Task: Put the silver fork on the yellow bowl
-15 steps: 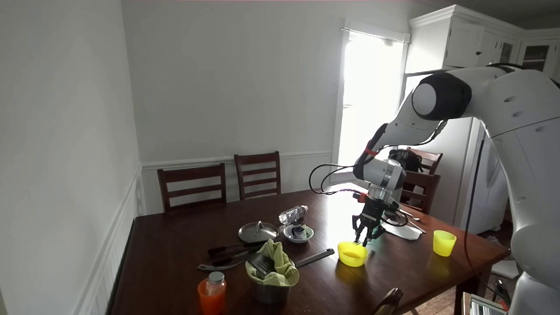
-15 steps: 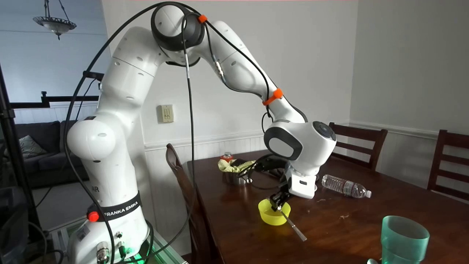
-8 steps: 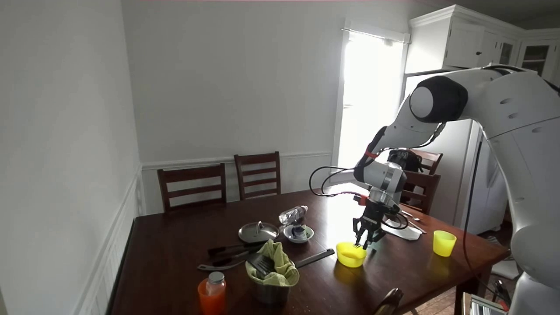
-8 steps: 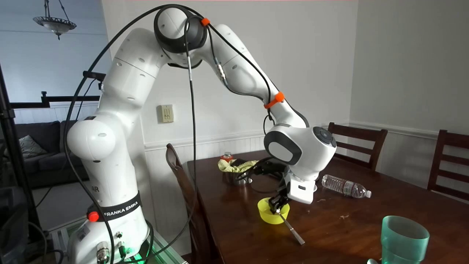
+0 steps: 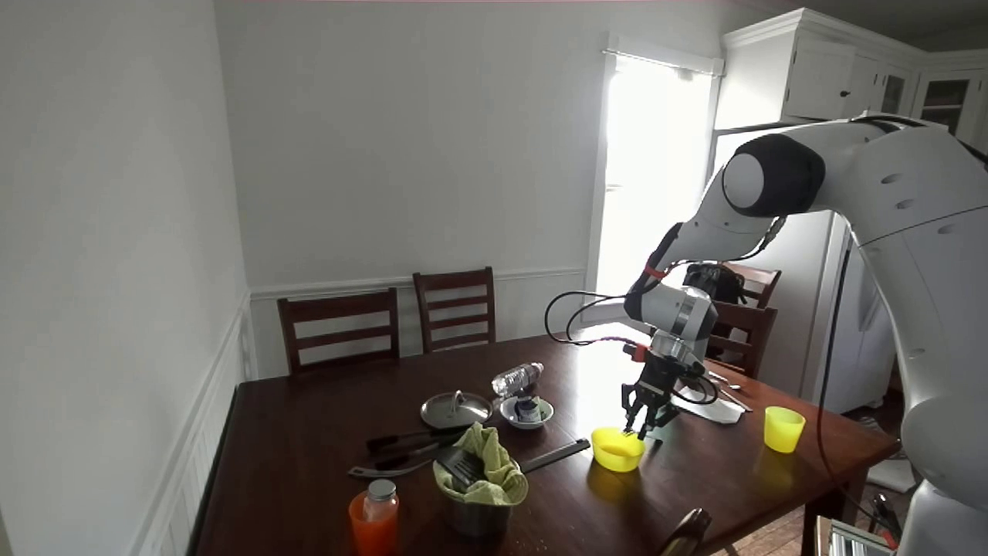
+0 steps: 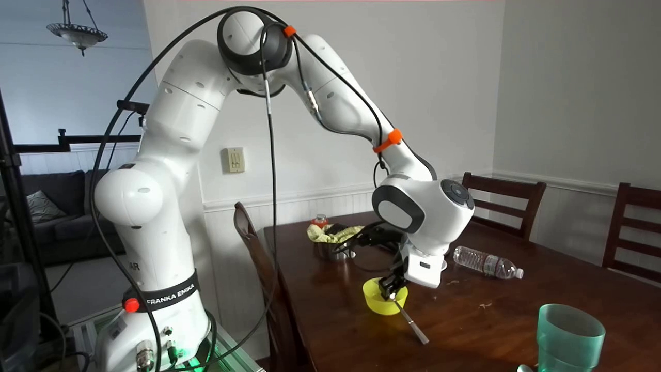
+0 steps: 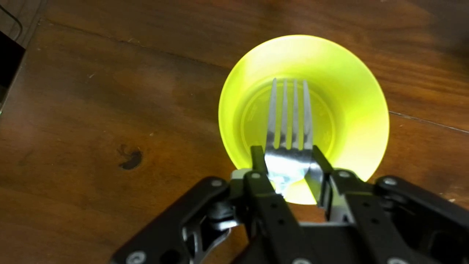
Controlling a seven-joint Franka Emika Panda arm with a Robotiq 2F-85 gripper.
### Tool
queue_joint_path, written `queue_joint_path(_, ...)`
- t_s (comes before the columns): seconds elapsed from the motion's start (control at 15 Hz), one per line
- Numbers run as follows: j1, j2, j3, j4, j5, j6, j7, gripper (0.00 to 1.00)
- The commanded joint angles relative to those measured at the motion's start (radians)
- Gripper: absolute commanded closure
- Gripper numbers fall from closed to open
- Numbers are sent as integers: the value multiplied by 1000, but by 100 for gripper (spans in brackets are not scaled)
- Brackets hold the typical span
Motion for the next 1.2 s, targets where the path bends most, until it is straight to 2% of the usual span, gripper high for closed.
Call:
queue_joint_path(0.0, -1, 13, -11, 18, 38, -23, -17, 82)
queue_joint_path(0.2, 0, 13, -11, 18, 44, -24, -18, 74)
queue_joint_path(0.47, 0, 13, -10, 17, 46, -24, -19, 70)
queue_joint_path(0.6, 0, 13, -10, 17, 46, -23, -20, 64)
queue_joint_path(1.07, 0, 14, -10, 17, 46, -24, -21, 59)
queue_joint_path(1.13, 0, 13, -10, 16, 47, -24, -21, 54)
